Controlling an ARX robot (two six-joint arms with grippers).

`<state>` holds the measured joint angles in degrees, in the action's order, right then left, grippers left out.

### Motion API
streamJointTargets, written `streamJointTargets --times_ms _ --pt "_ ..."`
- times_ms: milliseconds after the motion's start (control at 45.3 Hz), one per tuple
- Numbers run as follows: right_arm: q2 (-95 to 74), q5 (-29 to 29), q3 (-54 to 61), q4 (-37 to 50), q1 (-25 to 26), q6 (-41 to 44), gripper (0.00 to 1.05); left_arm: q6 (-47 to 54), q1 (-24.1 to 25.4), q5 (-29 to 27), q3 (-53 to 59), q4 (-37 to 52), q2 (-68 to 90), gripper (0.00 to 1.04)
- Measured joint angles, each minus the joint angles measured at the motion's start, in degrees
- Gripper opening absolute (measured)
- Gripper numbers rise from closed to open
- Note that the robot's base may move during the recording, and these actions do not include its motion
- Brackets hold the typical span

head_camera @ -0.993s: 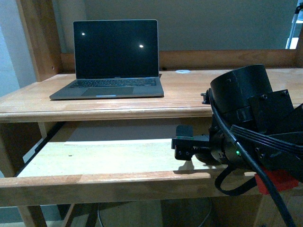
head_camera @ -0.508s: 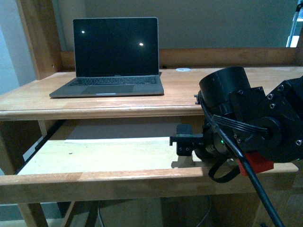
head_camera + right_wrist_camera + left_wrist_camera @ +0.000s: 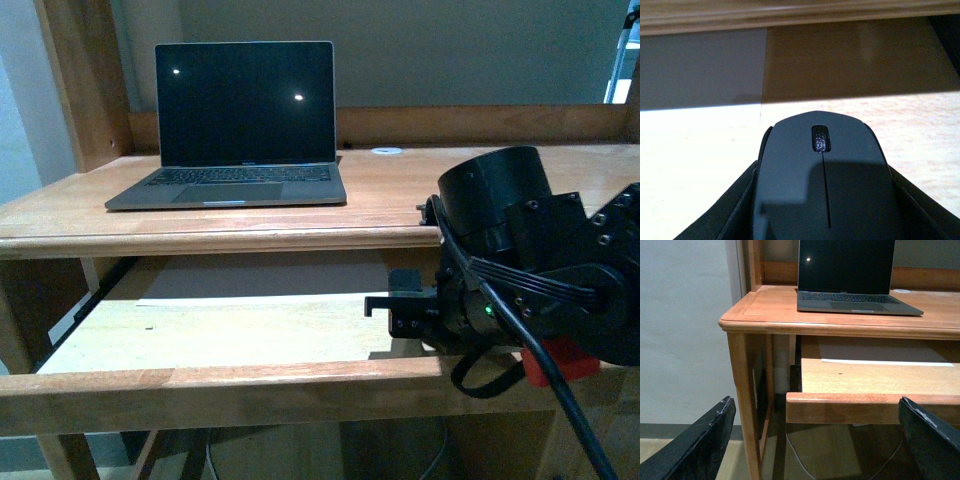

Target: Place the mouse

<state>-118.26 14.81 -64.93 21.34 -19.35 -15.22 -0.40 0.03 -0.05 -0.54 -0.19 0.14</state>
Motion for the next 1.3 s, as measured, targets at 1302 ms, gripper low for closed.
streamJointTargets --times_ms 1302 --pt "23.1 -5.3 25.9 13.2 3.0 2.2 0.63 0.2 0.0 0.0 0.0 0.1 0.0 0.98"
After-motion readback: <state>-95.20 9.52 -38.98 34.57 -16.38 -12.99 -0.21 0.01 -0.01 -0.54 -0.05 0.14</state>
